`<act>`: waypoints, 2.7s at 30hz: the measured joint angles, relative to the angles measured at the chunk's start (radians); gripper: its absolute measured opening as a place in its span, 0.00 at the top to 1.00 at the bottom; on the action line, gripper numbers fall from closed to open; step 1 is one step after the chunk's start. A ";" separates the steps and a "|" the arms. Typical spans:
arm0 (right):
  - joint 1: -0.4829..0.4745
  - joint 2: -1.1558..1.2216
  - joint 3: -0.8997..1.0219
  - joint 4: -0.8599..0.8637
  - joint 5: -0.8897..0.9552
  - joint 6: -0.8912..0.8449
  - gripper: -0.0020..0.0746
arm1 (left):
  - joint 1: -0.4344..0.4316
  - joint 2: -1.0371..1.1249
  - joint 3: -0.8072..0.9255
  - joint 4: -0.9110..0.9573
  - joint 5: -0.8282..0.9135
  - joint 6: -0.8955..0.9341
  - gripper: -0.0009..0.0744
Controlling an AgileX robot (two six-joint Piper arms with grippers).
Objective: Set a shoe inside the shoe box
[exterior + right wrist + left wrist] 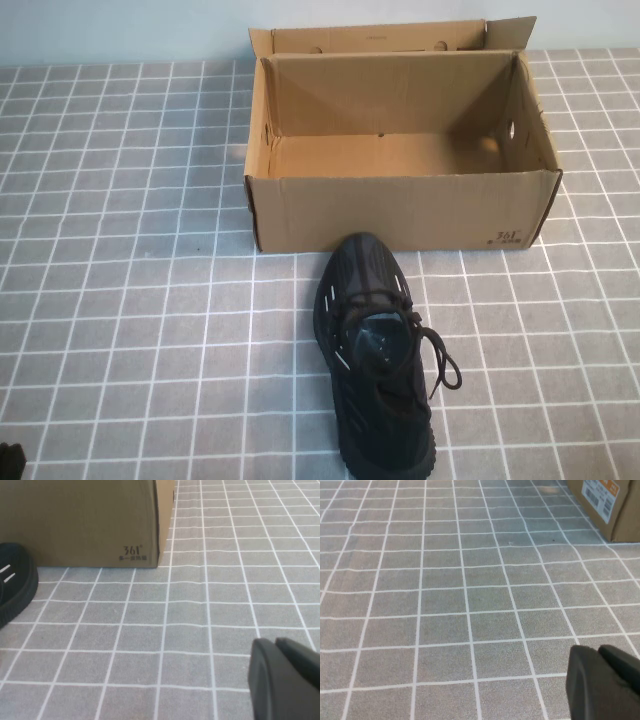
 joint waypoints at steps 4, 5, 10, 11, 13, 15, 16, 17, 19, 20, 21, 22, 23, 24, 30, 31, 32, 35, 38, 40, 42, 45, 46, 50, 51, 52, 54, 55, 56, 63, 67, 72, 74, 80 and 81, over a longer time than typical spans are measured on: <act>0.000 0.000 0.000 0.000 0.000 0.000 0.99 | 0.000 0.000 0.000 0.000 0.000 0.000 0.99; 0.000 0.000 0.000 0.000 0.000 0.000 0.99 | 0.000 0.000 0.000 0.000 0.000 0.000 0.99; 0.000 0.000 0.000 0.000 0.000 0.000 0.99 | 0.000 0.000 0.000 0.000 0.000 0.000 0.99; 0.000 0.000 0.000 0.000 0.000 0.000 0.99 | 0.000 0.000 0.000 0.000 0.000 0.000 0.99; 0.000 0.000 0.000 0.000 0.000 0.000 0.99 | 0.000 0.000 0.000 0.000 0.000 0.000 0.99; 0.000 0.000 0.000 0.000 0.000 0.000 0.99 | 0.000 0.000 0.000 0.000 0.000 0.000 0.99; 0.000 0.000 0.000 0.000 0.000 0.000 1.00 | 0.000 0.000 0.000 0.000 0.000 0.000 0.99; 0.000 0.000 0.000 0.000 0.000 0.000 0.99 | 0.000 0.000 0.000 0.000 0.000 0.000 0.99; 0.000 0.000 0.000 0.000 0.000 0.000 0.99 | 0.000 0.000 0.000 0.000 0.000 0.000 0.99; 0.000 0.000 0.000 0.000 0.000 0.000 0.99 | 0.000 0.000 0.000 0.000 0.000 0.000 0.99; 0.000 0.000 0.000 0.000 0.000 0.000 0.99 | 0.000 0.000 0.000 0.000 0.000 0.000 0.99; 0.000 0.000 0.000 0.000 0.000 0.000 0.99 | 0.000 0.000 0.000 0.000 0.000 0.000 0.99; 0.000 0.000 0.000 0.000 0.000 0.000 0.99 | 0.000 0.000 0.000 0.000 0.000 0.000 0.99; 0.000 0.000 0.000 0.000 0.000 0.000 0.99 | 0.000 0.000 0.000 0.000 0.000 0.000 0.99; 0.000 0.000 0.000 0.000 0.000 0.000 0.99 | 0.000 0.000 0.000 0.000 0.000 0.000 0.99; 0.000 0.000 0.000 0.000 0.000 0.000 0.99 | 0.000 0.000 0.000 0.000 0.000 0.000 0.99; 0.000 0.000 0.000 0.000 0.000 0.000 0.99 | 0.000 0.000 0.000 0.000 0.000 0.000 0.99; 0.000 0.000 0.000 0.000 0.000 0.000 0.99 | 0.000 0.000 0.000 0.000 0.000 0.000 0.99; 0.000 0.000 0.000 0.000 0.000 0.000 0.99 | 0.000 0.000 0.000 0.000 0.000 0.000 0.99; 0.000 0.000 0.000 0.000 0.000 0.000 0.99 | 0.000 0.000 0.000 0.000 0.000 0.000 0.99; 0.000 0.000 0.000 0.010 0.000 0.000 0.99 | 0.000 0.000 0.000 0.000 0.000 0.000 0.99; 0.000 0.000 0.000 0.089 0.000 0.000 0.99 | 0.000 0.000 0.000 0.000 0.000 0.000 0.99; 0.000 0.000 0.000 0.130 -0.005 0.000 1.00 | 0.000 0.000 0.000 0.000 0.000 0.000 0.99; 0.000 0.000 0.000 0.443 -0.091 0.000 0.99 | 0.000 0.000 0.000 0.000 0.000 0.000 0.99; 0.000 0.000 0.000 0.545 -0.123 0.000 0.99 | 0.000 0.000 0.000 0.000 0.000 0.000 0.99; 0.000 0.000 0.000 0.623 -0.147 0.000 0.99 | 0.000 0.000 0.000 0.000 0.000 0.000 0.99; 0.000 0.000 0.000 0.762 -0.205 0.000 0.99 | 0.000 0.000 0.000 0.000 0.000 0.000 0.99; 0.000 0.000 0.000 0.790 -0.230 0.000 0.99 | 0.000 0.000 0.000 0.000 0.000 0.000 0.99; 0.000 0.000 0.000 0.815 -0.247 0.000 0.99 | 0.000 0.000 0.000 0.000 0.000 0.000 0.99; 0.000 0.000 0.000 0.858 -0.156 0.000 0.99 | 0.000 0.000 0.000 0.000 0.000 0.000 0.99; 0.000 0.026 -0.080 0.835 -0.008 -0.032 0.99 | 0.000 0.000 0.000 0.002 0.000 0.000 0.99; 0.000 0.226 -0.299 0.709 0.248 -0.092 1.00 | 0.000 0.000 0.000 0.002 0.000 0.000 0.99; 0.000 0.328 -0.385 0.640 0.353 -0.104 1.00 | 0.000 0.000 0.000 0.002 0.000 0.000 0.99; 0.000 0.660 -0.613 0.477 0.575 -0.231 0.99 | 0.000 0.000 0.000 0.002 0.000 0.000 0.99; 0.000 0.714 -0.647 0.469 0.595 -0.262 0.99 | 0.000 0.000 0.000 0.002 0.000 0.000 0.99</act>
